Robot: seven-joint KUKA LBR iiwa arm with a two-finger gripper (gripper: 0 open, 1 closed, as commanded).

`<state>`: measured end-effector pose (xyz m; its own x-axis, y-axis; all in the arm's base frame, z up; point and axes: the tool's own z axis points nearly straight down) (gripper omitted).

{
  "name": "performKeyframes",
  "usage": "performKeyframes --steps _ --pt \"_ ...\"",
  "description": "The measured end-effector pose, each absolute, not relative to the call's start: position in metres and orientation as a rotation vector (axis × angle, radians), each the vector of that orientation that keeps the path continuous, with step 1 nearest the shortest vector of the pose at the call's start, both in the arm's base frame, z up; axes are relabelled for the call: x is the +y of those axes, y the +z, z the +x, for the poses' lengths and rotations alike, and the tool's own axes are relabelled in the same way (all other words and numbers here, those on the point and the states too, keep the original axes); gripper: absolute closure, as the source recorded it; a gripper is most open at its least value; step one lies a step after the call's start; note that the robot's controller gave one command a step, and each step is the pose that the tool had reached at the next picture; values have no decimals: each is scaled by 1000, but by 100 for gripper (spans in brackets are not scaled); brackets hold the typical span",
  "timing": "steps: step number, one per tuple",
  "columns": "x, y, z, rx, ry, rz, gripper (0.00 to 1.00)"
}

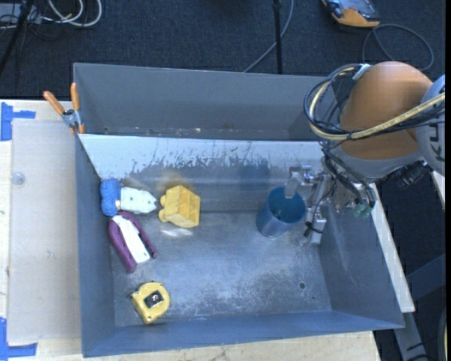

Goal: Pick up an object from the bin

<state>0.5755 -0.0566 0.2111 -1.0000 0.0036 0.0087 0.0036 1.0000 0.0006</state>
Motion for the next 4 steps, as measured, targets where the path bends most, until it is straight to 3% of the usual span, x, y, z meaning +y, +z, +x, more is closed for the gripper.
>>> performKeyframes --steps 1,2,3,4 --pt "-56 216 577 -3141 0 -4 0" --pt "-54 101 604 -3128 -3 173 100" --pt "-54 101 604 -3128 -2 174 100" --pt "-55 141 608 -3119 -5 183 100"
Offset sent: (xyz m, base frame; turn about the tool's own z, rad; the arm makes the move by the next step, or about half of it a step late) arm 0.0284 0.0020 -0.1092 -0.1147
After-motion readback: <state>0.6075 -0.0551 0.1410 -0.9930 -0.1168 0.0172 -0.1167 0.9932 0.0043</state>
